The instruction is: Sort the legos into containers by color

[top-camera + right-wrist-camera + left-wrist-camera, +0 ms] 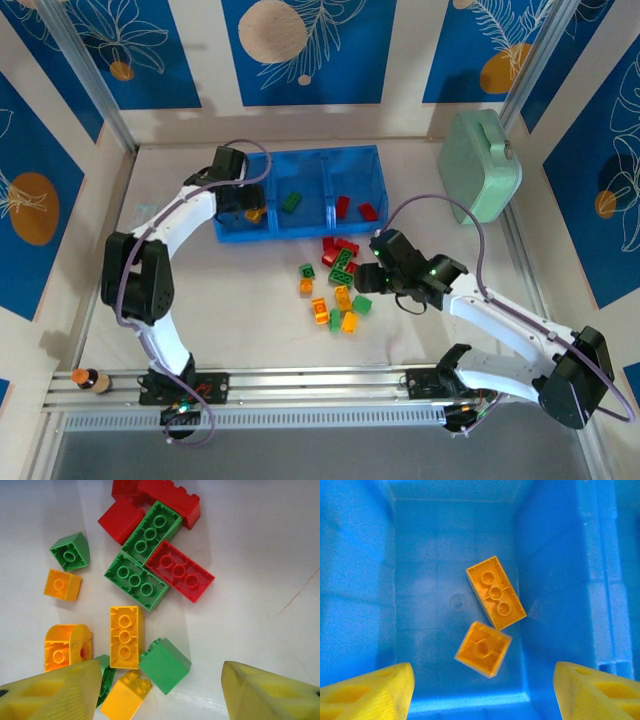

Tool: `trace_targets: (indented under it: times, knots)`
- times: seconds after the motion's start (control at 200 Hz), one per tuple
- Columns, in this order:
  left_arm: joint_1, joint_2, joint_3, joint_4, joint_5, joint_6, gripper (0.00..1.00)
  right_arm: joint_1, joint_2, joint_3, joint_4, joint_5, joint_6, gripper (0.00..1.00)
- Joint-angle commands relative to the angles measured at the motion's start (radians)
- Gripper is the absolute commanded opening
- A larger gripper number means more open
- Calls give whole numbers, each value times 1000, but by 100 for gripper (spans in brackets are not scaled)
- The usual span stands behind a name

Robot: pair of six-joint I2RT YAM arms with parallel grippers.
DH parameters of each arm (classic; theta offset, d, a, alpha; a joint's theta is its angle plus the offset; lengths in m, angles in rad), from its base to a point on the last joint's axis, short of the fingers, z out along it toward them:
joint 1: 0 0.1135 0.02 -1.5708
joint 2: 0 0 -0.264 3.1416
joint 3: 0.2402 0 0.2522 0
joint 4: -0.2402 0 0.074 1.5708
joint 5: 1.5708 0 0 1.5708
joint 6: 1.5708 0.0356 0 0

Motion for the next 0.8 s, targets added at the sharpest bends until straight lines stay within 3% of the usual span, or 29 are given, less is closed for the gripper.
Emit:
trace_targets:
  times: [0.0,0.265,0.795]
  knots:
    - [-7,-80,-31,3,21,2,74,16,14,16,4,-12,2,65]
    - [-59,-310,-284,50,1,-16,74,103,157,98,15,-28,-19,66]
    - [-189,-710,-662,42,-57,-137,74,210,667,433,-69,-62,58,73]
